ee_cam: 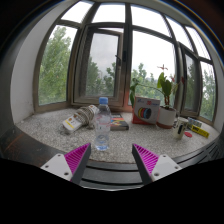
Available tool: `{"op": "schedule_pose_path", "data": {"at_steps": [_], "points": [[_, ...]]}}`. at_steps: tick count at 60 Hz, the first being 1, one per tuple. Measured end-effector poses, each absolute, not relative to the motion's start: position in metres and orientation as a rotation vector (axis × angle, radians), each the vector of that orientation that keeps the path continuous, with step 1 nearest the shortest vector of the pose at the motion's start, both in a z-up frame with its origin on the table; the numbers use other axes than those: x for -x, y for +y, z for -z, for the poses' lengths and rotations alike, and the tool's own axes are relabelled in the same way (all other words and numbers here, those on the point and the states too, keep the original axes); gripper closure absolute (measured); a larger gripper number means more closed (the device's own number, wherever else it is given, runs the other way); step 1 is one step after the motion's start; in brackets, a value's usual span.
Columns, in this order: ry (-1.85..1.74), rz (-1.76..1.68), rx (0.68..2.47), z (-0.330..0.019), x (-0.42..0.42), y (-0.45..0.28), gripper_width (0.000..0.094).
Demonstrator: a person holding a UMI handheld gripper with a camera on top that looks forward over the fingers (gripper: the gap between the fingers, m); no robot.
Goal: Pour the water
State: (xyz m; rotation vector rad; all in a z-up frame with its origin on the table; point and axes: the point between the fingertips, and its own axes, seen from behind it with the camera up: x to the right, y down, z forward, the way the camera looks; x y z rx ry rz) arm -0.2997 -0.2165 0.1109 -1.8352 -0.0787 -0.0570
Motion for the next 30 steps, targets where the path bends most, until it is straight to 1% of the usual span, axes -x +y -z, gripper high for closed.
{"op": "schedule_pose_path", "data": {"at_steps": [8, 15, 20, 22, 24, 26, 29, 30], "points": [[-0.089, 0.033, 1.824, -0.101, 0.330, -0.140, 0.0084], [-0.068, 0.032, 1.808, -0.095, 0.338, -0.083, 0.0083], [-0.047, 0.037, 1.795, -0.089, 0.340, -0.051, 0.0119], [-0.041, 0.041, 1.790, -0.087, 0.340, -0.041, 0.0151], [-0.037, 0.044, 1.779, -0.087, 0.341, -0.033, 0.0211], [-0.039, 0.047, 1.766, -0.088, 0.340, -0.025, 0.0294], [-0.038, 0.072, 1.744, -0.091, 0.338, -0.018, 0.0447], [-0.040, 0.079, 1.739, -0.091, 0.337, -0.017, 0.0451]]}}
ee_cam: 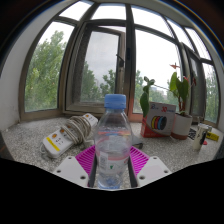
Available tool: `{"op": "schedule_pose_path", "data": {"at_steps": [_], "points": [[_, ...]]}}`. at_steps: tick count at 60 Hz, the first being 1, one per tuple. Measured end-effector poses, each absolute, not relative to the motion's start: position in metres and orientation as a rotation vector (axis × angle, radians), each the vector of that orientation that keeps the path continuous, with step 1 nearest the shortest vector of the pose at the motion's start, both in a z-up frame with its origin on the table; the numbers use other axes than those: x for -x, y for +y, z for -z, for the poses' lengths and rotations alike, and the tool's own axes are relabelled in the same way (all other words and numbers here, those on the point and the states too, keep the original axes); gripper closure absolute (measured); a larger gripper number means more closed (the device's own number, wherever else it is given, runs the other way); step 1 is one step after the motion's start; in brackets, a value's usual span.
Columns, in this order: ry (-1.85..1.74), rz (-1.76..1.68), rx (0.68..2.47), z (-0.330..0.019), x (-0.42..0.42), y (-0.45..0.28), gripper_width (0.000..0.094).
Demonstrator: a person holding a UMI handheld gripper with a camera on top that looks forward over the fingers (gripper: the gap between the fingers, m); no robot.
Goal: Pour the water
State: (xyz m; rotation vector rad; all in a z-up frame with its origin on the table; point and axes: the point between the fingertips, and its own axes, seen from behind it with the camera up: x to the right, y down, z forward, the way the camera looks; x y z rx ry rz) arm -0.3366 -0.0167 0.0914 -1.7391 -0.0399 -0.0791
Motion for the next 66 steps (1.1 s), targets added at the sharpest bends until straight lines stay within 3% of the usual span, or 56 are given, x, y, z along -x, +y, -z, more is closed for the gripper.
{"op": "schedule_pose_path", "data": {"at_steps": [13, 22, 29, 41, 51, 58, 66], "points": [[-0.049, 0.004, 1.708, -0.094, 0.345, -0.014, 0.0669], [-0.058, -0.082, 1.682, -0.117, 0.347, -0.023, 0.0669], [-0.029, -0.308, 1.586, -0.186, 0.347, -0.035, 0.0670], [0.185, -0.913, 1.329, -0.342, 0.286, -0.053, 0.0670], [0.441, -1.428, 1.068, -0.423, 0.174, -0.052, 0.0672], [0.660, -1.705, 0.897, -0.410, 0.078, -0.018, 0.0672], [0.965, -1.899, 0.737, -0.364, -0.002, 0.012, 0.0670]]}}
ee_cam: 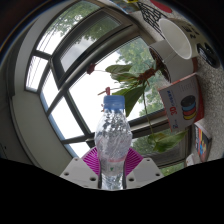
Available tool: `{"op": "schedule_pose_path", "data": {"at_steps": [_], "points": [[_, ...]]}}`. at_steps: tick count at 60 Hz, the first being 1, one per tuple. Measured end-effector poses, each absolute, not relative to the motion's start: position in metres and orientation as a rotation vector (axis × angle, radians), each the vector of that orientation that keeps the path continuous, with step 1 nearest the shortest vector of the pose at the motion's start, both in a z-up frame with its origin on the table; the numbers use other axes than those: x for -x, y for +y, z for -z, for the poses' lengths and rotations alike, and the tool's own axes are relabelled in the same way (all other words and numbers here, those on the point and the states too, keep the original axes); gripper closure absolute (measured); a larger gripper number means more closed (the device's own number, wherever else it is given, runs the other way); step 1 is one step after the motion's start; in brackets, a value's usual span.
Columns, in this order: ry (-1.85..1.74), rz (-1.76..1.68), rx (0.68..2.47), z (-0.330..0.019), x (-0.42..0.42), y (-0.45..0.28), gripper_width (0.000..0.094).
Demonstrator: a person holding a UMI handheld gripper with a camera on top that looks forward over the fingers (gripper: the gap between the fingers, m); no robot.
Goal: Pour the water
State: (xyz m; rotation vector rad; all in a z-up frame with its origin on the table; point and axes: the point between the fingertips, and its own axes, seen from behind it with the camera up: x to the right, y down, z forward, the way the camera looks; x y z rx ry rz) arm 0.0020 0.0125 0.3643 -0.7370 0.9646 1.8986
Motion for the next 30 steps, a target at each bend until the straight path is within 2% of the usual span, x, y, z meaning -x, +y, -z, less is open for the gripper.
{"op": "schedule_pose_path", "data": {"at_steps": [8, 16, 23, 30], "points": [[1.224, -1.990, 0.586, -0.301, -0.059, 0.041, 0.0669], [1.345, -2.031, 0.546, -0.268, -0.074, 0.052, 0.0671], [1.361, -2.050, 0.566, -0.265, -0.074, 0.051, 0.0669], [1.225, -2.005, 0.653, -0.298, -0.078, 0.046, 0.0671]]}}
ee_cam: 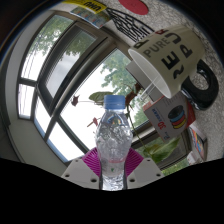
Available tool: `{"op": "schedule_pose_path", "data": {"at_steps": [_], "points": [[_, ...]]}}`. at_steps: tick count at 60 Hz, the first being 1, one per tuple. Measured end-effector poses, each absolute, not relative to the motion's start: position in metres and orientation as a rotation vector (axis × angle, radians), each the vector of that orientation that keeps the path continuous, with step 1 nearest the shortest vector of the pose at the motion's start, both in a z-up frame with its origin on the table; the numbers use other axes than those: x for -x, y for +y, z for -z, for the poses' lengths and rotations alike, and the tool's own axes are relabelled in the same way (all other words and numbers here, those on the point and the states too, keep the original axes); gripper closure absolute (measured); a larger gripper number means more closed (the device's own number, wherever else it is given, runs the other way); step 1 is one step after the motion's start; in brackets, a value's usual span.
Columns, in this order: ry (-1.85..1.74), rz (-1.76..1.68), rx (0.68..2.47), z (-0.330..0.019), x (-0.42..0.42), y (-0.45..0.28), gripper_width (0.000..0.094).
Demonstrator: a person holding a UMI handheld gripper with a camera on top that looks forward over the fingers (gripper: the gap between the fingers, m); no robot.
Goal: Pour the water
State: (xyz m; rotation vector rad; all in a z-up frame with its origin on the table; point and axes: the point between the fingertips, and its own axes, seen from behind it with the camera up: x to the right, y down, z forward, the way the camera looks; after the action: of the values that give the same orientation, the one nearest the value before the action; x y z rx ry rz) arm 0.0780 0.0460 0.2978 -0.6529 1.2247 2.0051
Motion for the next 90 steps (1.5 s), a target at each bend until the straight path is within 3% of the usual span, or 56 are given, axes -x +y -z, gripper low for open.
{"op": "schedule_pose_path", "data": {"at_steps": [16, 23, 27, 36, 52, 61, 62, 67, 68, 69, 77, 79, 82, 83, 85, 90], "points": [[0.558, -1.396, 0.896, -0.447, -0.135, 0.014, 0.0670], [0.359, -0.927, 0.968, -0.473, -0.188, 0.008, 0.0670], [0.269, -0.659, 1.016, -0.471, -0.225, 0.009, 0.0673], [0.127, -0.166, 1.221, -0.404, -0.284, 0.044, 0.0671], [0.012, 0.112, 1.661, -0.165, -0.324, 0.095, 0.0671], [-0.030, 0.127, 1.776, -0.089, -0.319, 0.087, 0.0667], [-0.024, 0.126, 1.713, -0.098, -0.317, 0.089, 0.0671], [0.018, 0.119, 1.723, -0.091, -0.321, 0.085, 0.0666], [0.026, 0.122, 1.717, -0.119, -0.330, 0.088, 0.0661], [0.043, 0.114, 1.718, -0.099, -0.328, 0.087, 0.0649], [0.044, 0.125, 1.749, -0.096, -0.329, 0.086, 0.0453], [0.040, 0.145, 1.783, -0.088, -0.331, 0.082, 0.0364], [0.047, 0.167, 1.815, -0.083, -0.332, 0.077, 0.0109], [0.049, 0.170, 1.820, -0.082, -0.332, 0.075, 0.0065], [0.061, 0.174, 1.835, -0.081, -0.333, 0.072, 0.0104], [0.100, 0.176, 1.865, -0.087, -0.332, 0.051, 0.0077]]}}
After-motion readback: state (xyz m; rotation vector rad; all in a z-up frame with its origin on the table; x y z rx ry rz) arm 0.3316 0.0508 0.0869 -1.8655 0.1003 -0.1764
